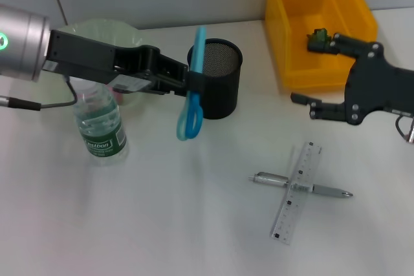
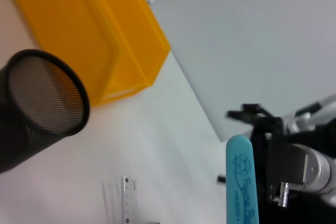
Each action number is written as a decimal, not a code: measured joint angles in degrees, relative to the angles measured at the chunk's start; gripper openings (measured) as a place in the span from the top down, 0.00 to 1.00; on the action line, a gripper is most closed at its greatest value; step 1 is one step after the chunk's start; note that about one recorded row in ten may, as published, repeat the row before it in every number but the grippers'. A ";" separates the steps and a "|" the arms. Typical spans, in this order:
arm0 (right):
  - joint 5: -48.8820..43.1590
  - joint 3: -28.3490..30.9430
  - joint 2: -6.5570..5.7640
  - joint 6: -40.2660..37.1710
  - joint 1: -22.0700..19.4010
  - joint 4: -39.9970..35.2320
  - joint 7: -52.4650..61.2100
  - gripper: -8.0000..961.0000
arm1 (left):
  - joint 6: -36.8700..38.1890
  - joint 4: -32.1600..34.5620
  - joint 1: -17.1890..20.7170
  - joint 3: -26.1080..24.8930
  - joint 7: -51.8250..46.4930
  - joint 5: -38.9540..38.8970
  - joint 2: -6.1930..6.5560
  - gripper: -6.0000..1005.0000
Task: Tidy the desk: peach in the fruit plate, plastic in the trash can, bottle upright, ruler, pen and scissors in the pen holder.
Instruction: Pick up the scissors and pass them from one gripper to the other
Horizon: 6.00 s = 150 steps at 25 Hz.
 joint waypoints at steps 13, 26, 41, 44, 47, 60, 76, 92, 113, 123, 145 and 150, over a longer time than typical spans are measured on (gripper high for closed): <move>17.77 -0.32 0.40 -3.24 2.00 19.15 -50.17 0.18 | -0.09 -0.52 5.44 -0.96 -4.21 -7.68 -0.52 0.75; 18.99 -0.53 0.30 -5.42 5.22 26.18 -69.41 0.18 | -2.70 -4.72 5.22 4.31 -9.42 -11.67 -0.69 0.75; 18.23 -3.92 0.18 -9.33 6.47 29.02 -72.61 0.18 | -0.32 -8.30 4.58 5.47 -8.15 -12.46 0.52 0.75; 18.82 -3.54 0.12 -9.47 7.02 31.09 -75.30 0.18 | -0.31 -8.31 4.61 5.45 -8.14 -12.44 0.60 0.75; 21.00 -3.28 0.12 -9.54 8.17 34.80 -79.20 0.18 | -0.47 -8.31 4.90 5.34 -8.13 -12.41 0.61 0.75; 18.65 -3.75 0.00 -8.52 8.30 29.12 -65.86 0.18 | -0.65 -8.29 4.66 5.78 -9.20 -12.16 0.21 0.75; 10.58 -3.88 -1.26 -7.88 10.50 27.42 -64.56 0.18 | -0.29 -12.76 3.57 5.32 -10.23 -11.71 1.65 0.75; 9.86 -7.38 -1.54 -7.72 12.86 29.67 -74.73 0.18 | -0.20 -15.91 2.01 5.27 -10.30 -11.74 2.12 0.75; 10.09 -7.40 -1.48 -7.40 13.72 30.20 -76.24 0.19 | -0.01 -16.46 2.22 5.27 -10.26 -12.12 2.16 0.75; 9.89 -7.57 -1.43 -7.64 14.00 32.57 -79.75 0.21 | 0.08 -16.63 1.92 5.29 -10.23 -12.10 2.54 0.75; 9.86 -7.58 -1.14 -8.22 13.93 32.85 -80.59 0.49 | 0.33 -17.21 1.76 5.80 -9.98 -12.22 2.57 0.74; 9.85 -7.58 -1.14 -9.04 13.90 32.85 -80.77 0.49 | 0.35 -17.26 1.80 5.80 -9.88 -12.30 2.58 0.74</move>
